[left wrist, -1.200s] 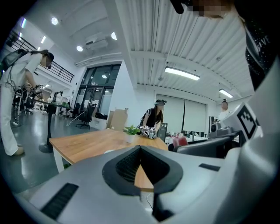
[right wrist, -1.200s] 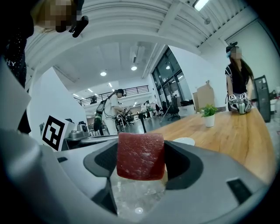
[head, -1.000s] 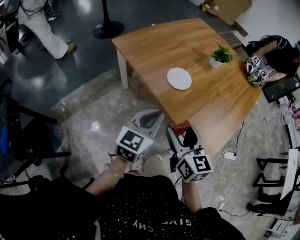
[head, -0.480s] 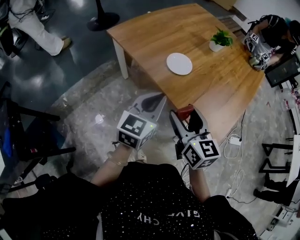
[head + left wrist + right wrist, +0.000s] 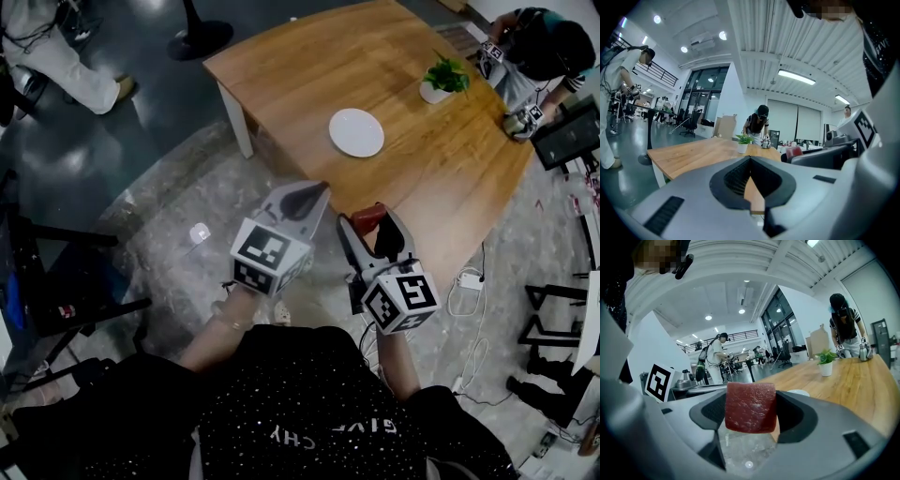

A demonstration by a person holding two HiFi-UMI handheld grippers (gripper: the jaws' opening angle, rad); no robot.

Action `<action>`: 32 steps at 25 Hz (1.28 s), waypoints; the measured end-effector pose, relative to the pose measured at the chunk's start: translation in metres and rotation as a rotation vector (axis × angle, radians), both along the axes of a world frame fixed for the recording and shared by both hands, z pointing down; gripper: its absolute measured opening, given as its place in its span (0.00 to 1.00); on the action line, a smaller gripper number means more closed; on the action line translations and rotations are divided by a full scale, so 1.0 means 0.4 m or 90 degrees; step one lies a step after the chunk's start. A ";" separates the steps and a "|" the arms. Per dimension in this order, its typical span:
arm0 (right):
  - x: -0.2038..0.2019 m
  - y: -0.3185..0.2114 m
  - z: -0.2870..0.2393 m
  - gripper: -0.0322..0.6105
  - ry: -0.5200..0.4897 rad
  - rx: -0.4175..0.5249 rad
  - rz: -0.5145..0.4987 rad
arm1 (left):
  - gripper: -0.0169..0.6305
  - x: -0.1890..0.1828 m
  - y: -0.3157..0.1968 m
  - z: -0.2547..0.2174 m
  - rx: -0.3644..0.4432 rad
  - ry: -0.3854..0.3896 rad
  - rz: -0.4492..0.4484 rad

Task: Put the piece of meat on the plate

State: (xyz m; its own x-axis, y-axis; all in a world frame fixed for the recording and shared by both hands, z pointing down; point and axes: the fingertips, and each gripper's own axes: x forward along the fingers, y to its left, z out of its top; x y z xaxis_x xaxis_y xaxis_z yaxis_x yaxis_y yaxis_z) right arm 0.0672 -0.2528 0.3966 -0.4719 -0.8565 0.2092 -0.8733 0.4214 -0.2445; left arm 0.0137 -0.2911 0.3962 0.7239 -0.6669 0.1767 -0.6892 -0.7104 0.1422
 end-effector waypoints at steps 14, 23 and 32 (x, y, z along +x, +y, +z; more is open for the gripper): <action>0.077 -0.309 0.011 0.54 0.009 -0.013 0.021 | 0.04 0.079 -0.299 0.035 -0.014 0.004 0.013; 0.151 -0.494 0.062 0.54 0.034 -0.048 0.015 | 0.04 0.142 -0.473 0.068 -0.023 -0.002 0.021; 0.165 -0.638 0.200 0.54 0.113 -0.176 -0.056 | 0.04 0.115 -0.564 0.116 -0.042 -0.010 -0.006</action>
State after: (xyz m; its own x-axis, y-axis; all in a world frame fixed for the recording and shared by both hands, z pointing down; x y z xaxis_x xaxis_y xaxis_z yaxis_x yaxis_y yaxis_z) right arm 0.1333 -0.5079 0.4767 -0.4764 -0.7139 0.5132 -0.8760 0.4358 -0.2068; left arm 0.0596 -0.5169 0.4427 0.7145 -0.6603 0.2312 -0.6983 -0.6934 0.1777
